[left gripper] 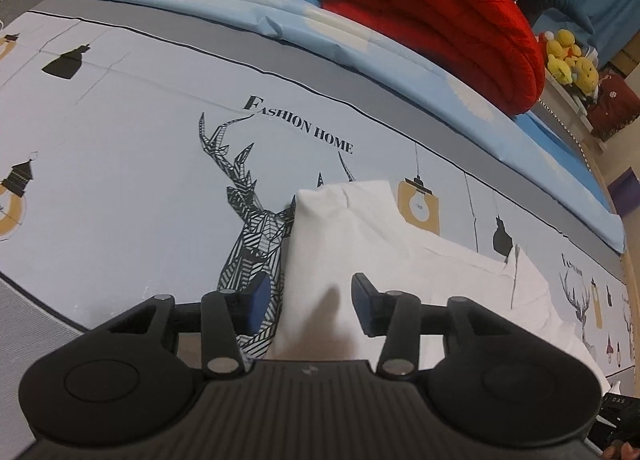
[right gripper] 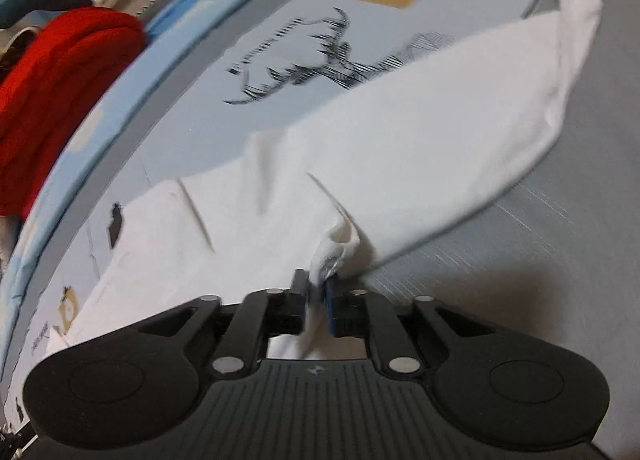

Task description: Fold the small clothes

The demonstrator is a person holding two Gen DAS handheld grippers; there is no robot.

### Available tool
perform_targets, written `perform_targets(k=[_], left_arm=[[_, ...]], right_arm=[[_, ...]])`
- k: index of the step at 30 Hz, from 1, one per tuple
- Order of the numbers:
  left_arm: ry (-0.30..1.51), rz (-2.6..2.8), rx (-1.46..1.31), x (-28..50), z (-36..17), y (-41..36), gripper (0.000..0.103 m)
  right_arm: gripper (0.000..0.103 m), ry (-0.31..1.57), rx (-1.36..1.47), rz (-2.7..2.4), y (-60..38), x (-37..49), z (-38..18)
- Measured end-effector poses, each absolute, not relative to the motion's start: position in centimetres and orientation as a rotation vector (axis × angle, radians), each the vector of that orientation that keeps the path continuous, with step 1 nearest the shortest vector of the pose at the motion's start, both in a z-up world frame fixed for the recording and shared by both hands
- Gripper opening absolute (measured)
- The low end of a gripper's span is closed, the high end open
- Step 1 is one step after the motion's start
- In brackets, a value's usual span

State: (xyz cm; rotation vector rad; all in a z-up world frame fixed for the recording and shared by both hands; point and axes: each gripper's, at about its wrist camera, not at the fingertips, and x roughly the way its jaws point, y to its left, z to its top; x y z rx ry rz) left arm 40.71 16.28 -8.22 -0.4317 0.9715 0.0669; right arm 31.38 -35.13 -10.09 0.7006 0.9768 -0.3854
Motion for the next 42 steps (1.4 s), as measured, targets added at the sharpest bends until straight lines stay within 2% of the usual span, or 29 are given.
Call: perform_targets(k=[3, 6, 8, 12, 15, 16, 17, 18, 19, 22, 26, 27, 28, 29, 30, 32, 36, 40, 42], left_arm=[[0.961, 0.07, -0.441, 41.3, -8.7, 15.9, 0.055], [0.947, 0.055, -0.438, 41.9, -8.8, 15.4, 0.06], [0.933, 0.057, -0.43, 42.2, -8.9, 15.1, 0.064], [0.924, 0.075, -0.428, 42.9, -9.5, 14.9, 0.064], [0.931, 0.075, -0.405, 43.2, -10.1, 14.6, 0.062], [0.94, 0.072, -0.389, 43.4, -10.3, 14.5, 0.049], [0.96, 0.072, -0.369, 43.6, -10.6, 14.5, 0.013], [0.971, 0.077, -0.355, 43.7, -10.7, 14.5, 0.004], [0.947, 0.105, -0.35, 43.4, -10.3, 14.9, 0.003], [0.865, 0.159, -0.352, 42.7, -8.2, 16.3, 0.003], [0.883, 0.182, -0.335, 42.6, -8.4, 16.9, 0.007], [0.897, 0.204, -0.319, 42.6, -8.4, 16.9, 0.01], [0.899, 0.207, -0.315, 42.4, -8.1, 16.9, 0.02], [0.882, 0.196, -0.324, 42.0, -7.5, 17.0, 0.025], [0.866, 0.174, -0.339, 41.6, -6.8, 17.0, 0.025], [0.882, 0.113, -0.365, 41.1, -6.1, 16.4, 0.025], [0.99, 0.019, -0.375, 39.9, -7.4, 14.3, 0.025], [1.177, 0.069, -0.325, 38.8, -11.5, 13.5, 0.025], [1.181, 0.099, -0.339, 38.2, -12.1, 13.9, 0.023]], right_arm=[[0.015, 0.999, 0.714, -0.412, -35.4, 31.8, -10.6], [0.004, 0.979, 0.714, -0.422, -35.4, 31.6, -10.5], [0.003, 0.875, 0.725, -0.386, -35.0, 31.1, -9.0], [0.003, 0.572, 0.771, -0.203, -33.6, 29.6, -4.8], [0.003, 0.589, 0.809, -0.256, -34.1, 29.9, -5.7], [0.003, 0.649, 0.813, -0.291, -34.4, 30.5, -6.7], [0.004, 0.724, 0.788, -0.323, -34.5, 31.2, -7.6], [0.004, 0.789, 0.761, -0.342, -34.6, 31.7, -8.5], [0.004, 0.811, 0.774, -0.358, -34.8, 31.7, -9.1], [0.003, 0.752, 0.76, -0.316, -34.0, 31.7, -8.3], [0.004, 0.61, 0.719, -0.195, -32.2, 31.8, -5.9], [0.004, 0.647, 0.682, -0.225, -32.0, 32.5, -6.0], [0.007, 0.724, 0.625, -0.292, -31.9, 33.3, -6.7], [0.009, 0.809, 0.575, -0.369, -31.9, 33.9, -7.6], [0.016, 0.892, 0.553, -0.446, -32.3, 34.1, -8.6], [0.019, 0.949, 0.618, -0.537, -33.5, 33.6, -9.9], [0.019, 0.871, 0.594, -0.523, -33.0, 33.1, -8.3], [0.019, 0.863, 0.622, -0.551, -33.2, 32.5, -7.8], [0.019, 0.816, 0.625, -0.545, -33.0, 31.8, -7.1]])
